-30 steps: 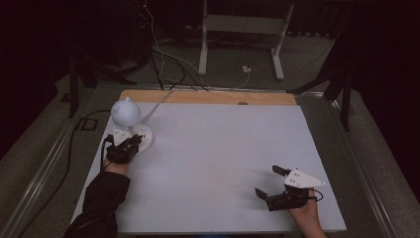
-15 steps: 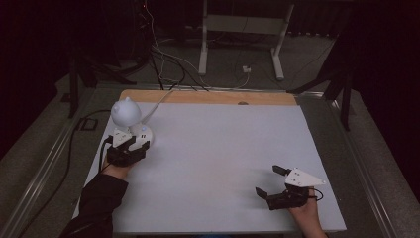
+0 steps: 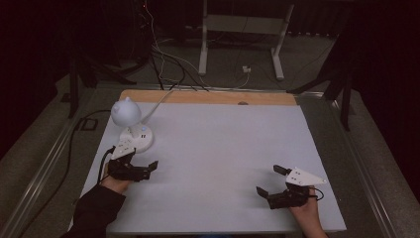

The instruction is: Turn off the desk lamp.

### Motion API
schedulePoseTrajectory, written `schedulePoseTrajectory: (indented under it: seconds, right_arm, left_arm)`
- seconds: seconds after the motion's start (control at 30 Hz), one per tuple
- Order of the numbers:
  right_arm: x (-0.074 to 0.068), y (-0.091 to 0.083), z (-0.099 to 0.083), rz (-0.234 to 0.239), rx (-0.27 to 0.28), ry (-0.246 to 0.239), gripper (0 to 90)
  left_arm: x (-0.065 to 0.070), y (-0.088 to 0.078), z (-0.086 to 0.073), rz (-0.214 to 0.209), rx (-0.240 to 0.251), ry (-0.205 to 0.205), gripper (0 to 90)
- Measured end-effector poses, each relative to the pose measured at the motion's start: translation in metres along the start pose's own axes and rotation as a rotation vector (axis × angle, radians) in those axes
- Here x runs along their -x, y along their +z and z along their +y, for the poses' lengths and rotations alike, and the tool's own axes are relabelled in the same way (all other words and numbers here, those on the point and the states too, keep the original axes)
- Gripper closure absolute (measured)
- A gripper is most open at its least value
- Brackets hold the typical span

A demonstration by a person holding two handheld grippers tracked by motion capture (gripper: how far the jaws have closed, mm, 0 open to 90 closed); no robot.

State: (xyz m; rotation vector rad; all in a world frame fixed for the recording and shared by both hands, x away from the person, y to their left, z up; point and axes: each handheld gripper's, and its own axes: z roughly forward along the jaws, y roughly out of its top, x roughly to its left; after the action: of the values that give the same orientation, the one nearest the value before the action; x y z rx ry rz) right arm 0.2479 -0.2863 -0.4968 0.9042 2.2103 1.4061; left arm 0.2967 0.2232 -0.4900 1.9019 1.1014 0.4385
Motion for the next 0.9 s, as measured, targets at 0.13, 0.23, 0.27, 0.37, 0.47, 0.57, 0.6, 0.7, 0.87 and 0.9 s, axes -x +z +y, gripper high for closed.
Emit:
schedulePoseTrajectory:
  seconds: [0.13, 0.23, 0.27, 0.37, 0.47, 0.57, 0.6, 0.7, 0.87, 0.9]
  right_arm:
    - [-0.002, 0.000, 0.002, 0.002, 0.004, -0.007, 0.0]
    - [-0.004, -0.001, 0.003, -0.001, 0.008, -0.010, 0.0]
    - [-0.004, -0.001, 0.003, -0.001, 0.007, -0.009, 0.0]
    - [-0.004, 0.000, 0.003, -0.004, 0.001, -0.013, 0.0]
    - [-0.004, 0.000, 0.003, -0.006, -0.001, -0.011, 0.0]
    - [-0.003, 0.000, 0.003, -0.006, -0.002, -0.010, 0.0]
    - [-0.003, 0.000, 0.002, -0.006, -0.002, -0.006, 0.0]
    - [-0.004, -0.001, 0.002, -0.006, -0.001, -0.011, 0.0]
    - [-0.004, -0.001, 0.003, -0.006, -0.001, -0.012, 0.0]
    - [-0.004, -0.001, 0.003, -0.006, -0.001, -0.012, 0.0]
  left_arm:
    - [0.007, -0.005, -0.010, -0.055, -0.001, 0.029, 0.7]
    - [0.011, -0.007, -0.014, -0.071, -0.004, 0.041, 0.7]
    - [0.013, -0.008, -0.016, -0.082, 0.001, 0.042, 0.7]
    - [0.018, -0.011, -0.022, -0.112, 0.006, 0.068, 0.7]
    - [0.022, -0.012, -0.030, -0.150, -0.003, 0.107, 0.7]
    - [0.025, -0.013, -0.032, -0.152, -0.006, 0.116, 0.7]
    - [0.027, -0.014, -0.034, -0.169, -0.004, 0.116, 0.7]
    - [0.029, -0.016, -0.036, -0.182, 0.002, 0.110, 0.8]
    - [0.032, -0.019, -0.040, -0.222, -0.008, 0.123, 0.7]
    - [0.032, -0.022, -0.041, -0.215, -0.001, 0.115, 0.8]
